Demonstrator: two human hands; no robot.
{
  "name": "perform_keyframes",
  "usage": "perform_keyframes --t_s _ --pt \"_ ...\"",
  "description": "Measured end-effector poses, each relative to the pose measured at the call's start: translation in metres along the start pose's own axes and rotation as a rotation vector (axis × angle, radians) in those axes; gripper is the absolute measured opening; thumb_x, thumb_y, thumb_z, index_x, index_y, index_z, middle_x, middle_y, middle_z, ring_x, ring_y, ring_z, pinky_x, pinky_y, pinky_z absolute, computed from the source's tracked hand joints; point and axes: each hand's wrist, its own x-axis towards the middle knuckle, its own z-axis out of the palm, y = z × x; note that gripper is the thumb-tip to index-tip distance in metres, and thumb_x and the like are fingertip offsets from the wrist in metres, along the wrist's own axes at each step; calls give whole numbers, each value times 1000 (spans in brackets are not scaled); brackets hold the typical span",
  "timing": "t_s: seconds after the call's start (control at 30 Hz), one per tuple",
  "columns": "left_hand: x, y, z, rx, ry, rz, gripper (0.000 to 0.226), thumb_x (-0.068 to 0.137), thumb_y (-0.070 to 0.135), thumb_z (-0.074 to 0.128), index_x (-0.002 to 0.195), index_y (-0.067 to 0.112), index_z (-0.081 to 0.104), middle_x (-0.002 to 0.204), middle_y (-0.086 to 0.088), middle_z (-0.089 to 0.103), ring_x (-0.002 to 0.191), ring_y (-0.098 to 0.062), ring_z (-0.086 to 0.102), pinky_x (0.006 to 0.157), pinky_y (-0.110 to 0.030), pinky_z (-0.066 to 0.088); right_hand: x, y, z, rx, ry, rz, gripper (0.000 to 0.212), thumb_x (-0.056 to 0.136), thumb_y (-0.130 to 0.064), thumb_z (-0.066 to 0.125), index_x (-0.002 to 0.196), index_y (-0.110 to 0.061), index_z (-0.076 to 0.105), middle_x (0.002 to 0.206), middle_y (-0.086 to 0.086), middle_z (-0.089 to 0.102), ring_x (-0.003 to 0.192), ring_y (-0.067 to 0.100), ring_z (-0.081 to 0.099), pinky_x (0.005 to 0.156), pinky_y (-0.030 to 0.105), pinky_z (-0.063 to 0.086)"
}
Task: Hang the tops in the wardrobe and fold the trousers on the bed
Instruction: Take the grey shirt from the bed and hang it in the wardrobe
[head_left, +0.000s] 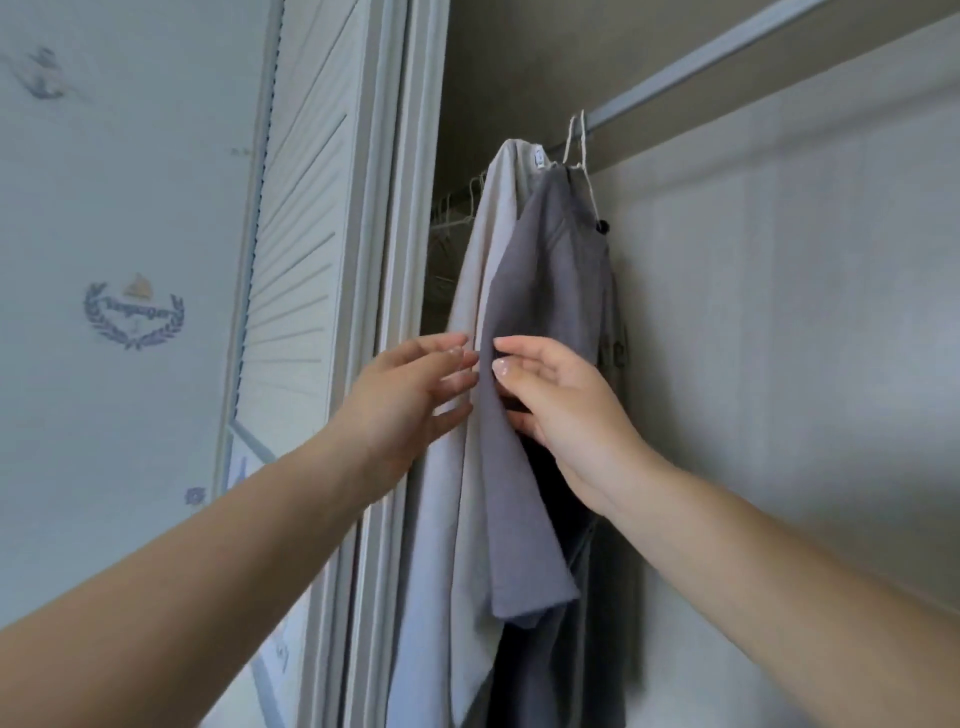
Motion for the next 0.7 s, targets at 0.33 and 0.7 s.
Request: perform_keyframes --t_s 0.33,0.7 --pt "-134 4 -114 80 288 -124 12 92 13 58 97 16 69 87 1 71 77 -10 67 79 -32 52 -88 11 119 181 -276 195 15 93 -14 58 103 -25 63 102 -2 65 91 7 65 73 21 54" --pt "-381 68 -272 139 901 -179 10 92 9 58 94 15 66 82 2 71 75 -12 62 74 -29 52 -254 -3 327 310 -719 419 13 92 -10 59 94 -22 62 92 -2 62 88 10 62 74 25 52"
